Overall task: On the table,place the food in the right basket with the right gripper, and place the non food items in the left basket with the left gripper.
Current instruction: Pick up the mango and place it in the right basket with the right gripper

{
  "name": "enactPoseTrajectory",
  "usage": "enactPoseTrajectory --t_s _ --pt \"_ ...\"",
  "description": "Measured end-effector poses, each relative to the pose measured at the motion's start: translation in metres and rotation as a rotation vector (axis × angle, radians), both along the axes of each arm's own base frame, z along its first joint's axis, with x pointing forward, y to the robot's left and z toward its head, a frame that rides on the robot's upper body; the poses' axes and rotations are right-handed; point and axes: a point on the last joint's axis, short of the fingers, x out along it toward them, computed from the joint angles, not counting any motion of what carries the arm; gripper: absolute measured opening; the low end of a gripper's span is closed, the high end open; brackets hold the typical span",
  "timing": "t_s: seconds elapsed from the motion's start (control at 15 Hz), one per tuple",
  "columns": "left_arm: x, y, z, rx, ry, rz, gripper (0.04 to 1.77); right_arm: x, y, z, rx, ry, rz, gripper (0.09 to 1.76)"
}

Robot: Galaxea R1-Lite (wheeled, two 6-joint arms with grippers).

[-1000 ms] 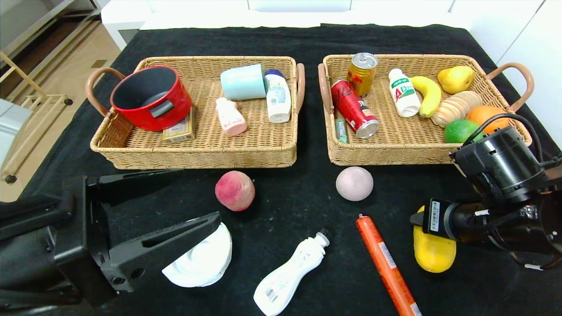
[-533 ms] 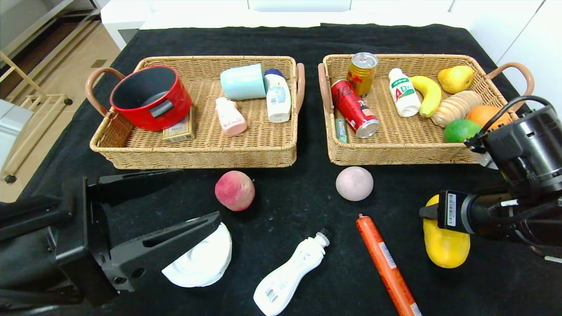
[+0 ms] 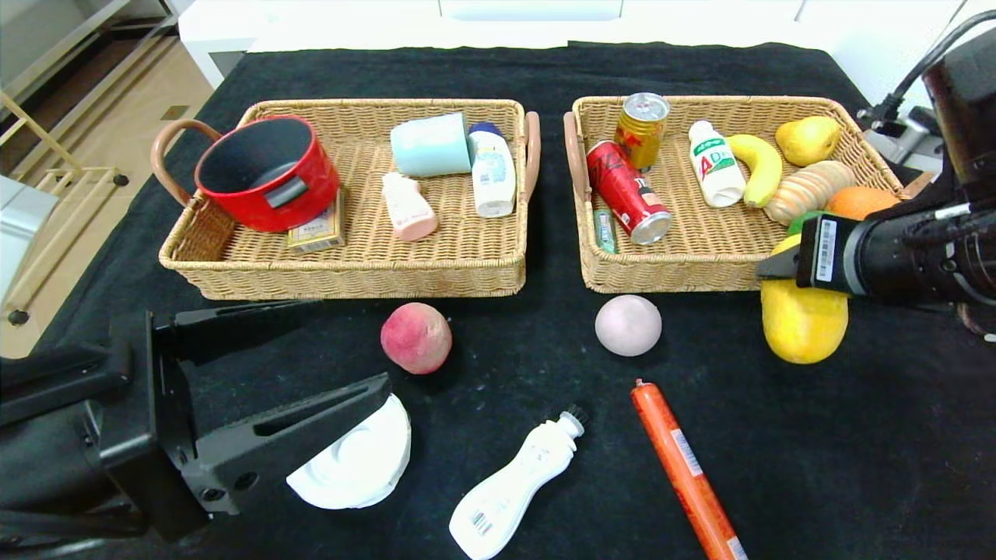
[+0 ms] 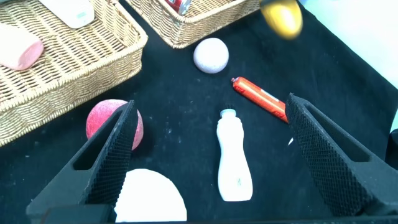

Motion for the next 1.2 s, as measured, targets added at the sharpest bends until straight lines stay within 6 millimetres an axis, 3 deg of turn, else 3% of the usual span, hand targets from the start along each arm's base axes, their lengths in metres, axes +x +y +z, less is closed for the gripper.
enactPoseTrajectory --t_s 0.73,1.2 --pt "0.000 0.000 0.000 0.009 -0.010 0.002 1.72 0.062 -0.018 0.036 0.042 -0.193 -0.077 0.94" --pt "0.000 0.000 0.000 0.011 -0.014 0.015 1.72 0.094 -0.026 0.031 0.066 -0.290 -0.129 0.94"
